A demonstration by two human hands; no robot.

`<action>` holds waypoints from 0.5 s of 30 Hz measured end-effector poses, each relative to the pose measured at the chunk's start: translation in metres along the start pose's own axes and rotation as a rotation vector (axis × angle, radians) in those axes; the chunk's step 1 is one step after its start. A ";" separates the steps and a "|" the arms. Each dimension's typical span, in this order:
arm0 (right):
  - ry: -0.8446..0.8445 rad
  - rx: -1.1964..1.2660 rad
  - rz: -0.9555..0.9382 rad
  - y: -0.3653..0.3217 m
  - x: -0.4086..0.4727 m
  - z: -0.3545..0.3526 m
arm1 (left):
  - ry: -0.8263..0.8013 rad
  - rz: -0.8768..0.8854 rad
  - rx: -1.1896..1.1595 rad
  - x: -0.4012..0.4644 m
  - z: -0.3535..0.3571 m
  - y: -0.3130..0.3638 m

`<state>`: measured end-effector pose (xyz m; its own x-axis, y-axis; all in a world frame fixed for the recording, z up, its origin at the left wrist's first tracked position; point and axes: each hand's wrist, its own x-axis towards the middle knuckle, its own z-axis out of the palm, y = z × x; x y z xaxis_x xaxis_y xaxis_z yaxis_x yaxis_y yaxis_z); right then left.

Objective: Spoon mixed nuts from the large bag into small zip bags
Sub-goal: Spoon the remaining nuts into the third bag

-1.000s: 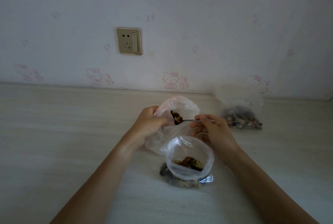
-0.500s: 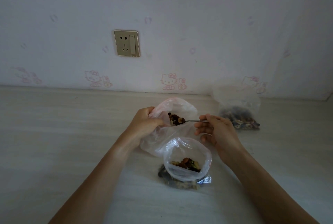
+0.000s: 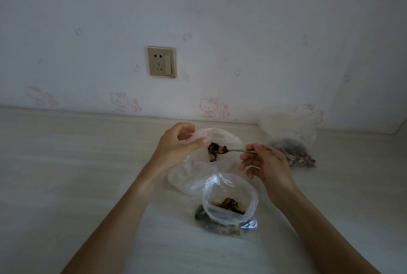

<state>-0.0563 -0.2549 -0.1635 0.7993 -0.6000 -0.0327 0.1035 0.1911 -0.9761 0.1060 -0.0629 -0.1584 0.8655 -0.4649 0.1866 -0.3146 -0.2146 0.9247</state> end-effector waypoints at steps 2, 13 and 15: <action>-0.009 0.001 -0.011 -0.005 -0.003 0.000 | 0.035 0.044 0.001 -0.003 -0.003 0.005; -0.045 0.051 -0.049 -0.031 -0.038 -0.012 | 0.181 0.344 0.141 -0.062 0.006 0.023; -0.036 0.052 -0.033 -0.031 -0.042 -0.010 | 0.167 0.344 0.188 -0.074 0.012 0.025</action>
<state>-0.0994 -0.2431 -0.1344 0.8159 -0.5782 0.0083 0.1603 0.2124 -0.9639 0.0297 -0.0440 -0.1524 0.7443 -0.3946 0.5389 -0.6481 -0.2319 0.7254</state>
